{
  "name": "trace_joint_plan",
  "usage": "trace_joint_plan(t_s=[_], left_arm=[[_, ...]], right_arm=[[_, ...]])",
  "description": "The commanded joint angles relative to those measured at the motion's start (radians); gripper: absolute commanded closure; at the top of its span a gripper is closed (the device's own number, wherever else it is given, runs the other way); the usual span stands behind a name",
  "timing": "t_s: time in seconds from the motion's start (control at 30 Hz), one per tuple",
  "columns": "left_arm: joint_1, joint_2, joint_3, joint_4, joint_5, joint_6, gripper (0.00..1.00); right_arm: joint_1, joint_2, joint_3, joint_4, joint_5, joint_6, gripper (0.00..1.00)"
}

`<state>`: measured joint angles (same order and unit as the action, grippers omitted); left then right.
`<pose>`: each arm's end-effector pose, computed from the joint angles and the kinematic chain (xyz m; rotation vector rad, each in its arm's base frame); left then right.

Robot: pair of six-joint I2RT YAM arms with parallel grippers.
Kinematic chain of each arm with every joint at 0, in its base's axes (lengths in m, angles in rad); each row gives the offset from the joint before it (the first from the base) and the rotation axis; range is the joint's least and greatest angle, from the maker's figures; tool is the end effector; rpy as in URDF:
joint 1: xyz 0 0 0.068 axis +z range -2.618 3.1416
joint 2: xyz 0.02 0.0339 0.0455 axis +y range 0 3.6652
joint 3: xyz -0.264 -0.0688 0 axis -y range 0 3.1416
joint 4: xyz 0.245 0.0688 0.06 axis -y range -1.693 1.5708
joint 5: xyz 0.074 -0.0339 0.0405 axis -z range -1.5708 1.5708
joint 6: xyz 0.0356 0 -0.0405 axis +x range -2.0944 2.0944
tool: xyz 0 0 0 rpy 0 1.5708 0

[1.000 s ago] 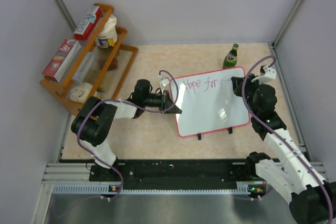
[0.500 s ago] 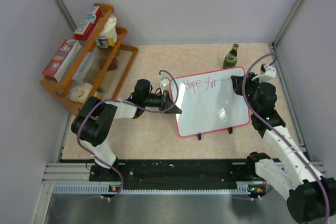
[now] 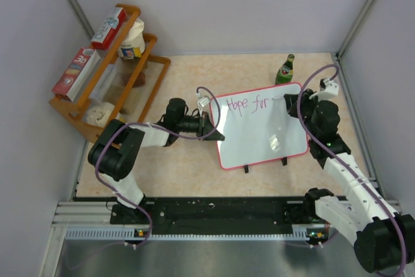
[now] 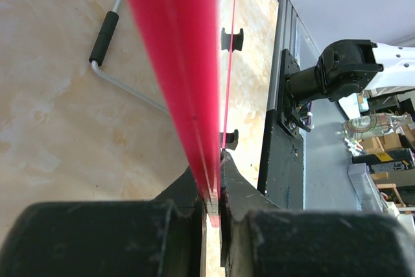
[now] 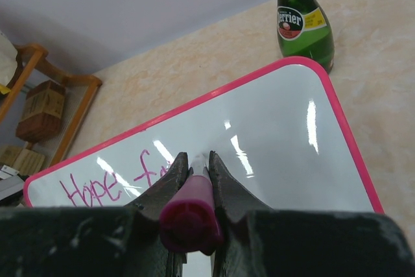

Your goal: Write a sentence on the whiteboard

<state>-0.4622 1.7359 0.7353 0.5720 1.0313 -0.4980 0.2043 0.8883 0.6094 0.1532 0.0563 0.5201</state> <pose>0.2818 -0.1745 0.1617 0.6988 2.0312 -1.6137 0.2102 0.0415 0.2949 0.3127 1.6921 0.4921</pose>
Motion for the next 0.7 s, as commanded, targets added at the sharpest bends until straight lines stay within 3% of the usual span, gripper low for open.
trace_joint_plan(t_s=[0.0, 0.67], left_arm=[[-0.049, 0.013, -0.03, -0.113, 0.023, 0.151, 1.0], [-0.049, 0.011, -0.028, -0.115, 0.023, 0.151, 1.0]], right_arm=[[-0.008, 0.012, 0.004, 0.016, 0.036, -0.014, 1.0], [-0.026, -0.015, 0.013, -0.037, 0.114, -0.031, 1.0]])
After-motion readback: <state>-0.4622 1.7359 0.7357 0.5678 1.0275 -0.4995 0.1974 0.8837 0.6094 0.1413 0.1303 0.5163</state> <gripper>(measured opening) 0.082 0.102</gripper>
